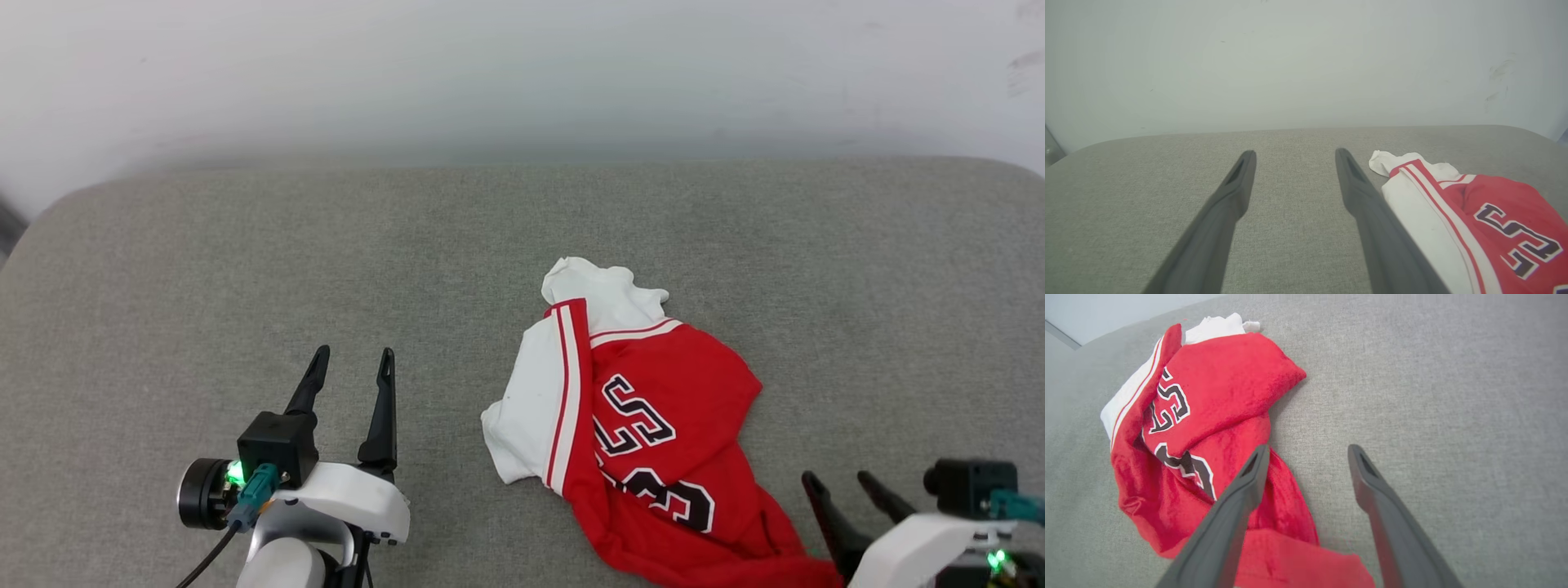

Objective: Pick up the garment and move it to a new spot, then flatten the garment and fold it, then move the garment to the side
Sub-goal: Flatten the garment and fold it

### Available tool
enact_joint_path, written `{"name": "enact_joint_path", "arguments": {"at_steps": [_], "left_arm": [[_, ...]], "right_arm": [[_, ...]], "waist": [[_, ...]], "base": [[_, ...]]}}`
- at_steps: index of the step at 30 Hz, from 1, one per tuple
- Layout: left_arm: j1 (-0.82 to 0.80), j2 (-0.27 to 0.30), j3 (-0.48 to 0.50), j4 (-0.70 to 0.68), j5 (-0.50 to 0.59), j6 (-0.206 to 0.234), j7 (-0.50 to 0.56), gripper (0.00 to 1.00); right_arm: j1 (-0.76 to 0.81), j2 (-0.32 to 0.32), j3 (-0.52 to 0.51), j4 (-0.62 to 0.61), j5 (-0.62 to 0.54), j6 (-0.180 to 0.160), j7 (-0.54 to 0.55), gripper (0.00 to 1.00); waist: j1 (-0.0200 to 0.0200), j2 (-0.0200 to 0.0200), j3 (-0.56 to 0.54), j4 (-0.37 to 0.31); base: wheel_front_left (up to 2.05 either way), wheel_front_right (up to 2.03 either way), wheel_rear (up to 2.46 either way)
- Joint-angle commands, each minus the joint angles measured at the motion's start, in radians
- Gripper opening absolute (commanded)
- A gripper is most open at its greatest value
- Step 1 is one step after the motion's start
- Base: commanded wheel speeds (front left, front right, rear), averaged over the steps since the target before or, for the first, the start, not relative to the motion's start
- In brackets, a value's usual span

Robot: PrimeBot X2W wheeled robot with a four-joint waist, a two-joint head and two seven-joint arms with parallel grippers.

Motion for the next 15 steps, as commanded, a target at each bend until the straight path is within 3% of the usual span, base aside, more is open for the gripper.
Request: {"name": "enact_joint_path", "arguments": {"at_steps": [1,7,15], "left_arm": [[0.001,0.004,-0.003,-0.004,0.006,0.003,0.002,1.00],[-0.039,-0.011,-0.026,-0.015,0.018,-0.005,-0.004,1.00],[-0.112,-0.036,-0.063,0.003,0.028,-0.029,-0.012,1.00]], "right_arm": [[-0.030,-0.018,0.003,0.009,0.007,0.000,-0.004,1.00],[-0.243,-0.114,0.072,0.144,0.098,0.000,0.022,1.00],[-0.556,-0.232,0.250,0.367,0.224,0.000,0.203,1.00]], "waist": [[0.0001,0.0000,0.010,0.007],[0.0001,0.0000,0.070,0.036],[0.0001,0.0000,0.162,0.105]], "base": [[0.00,0.00,0.00],[0.00,0.00,0.00],[0.00,0.00,0.00]]}}
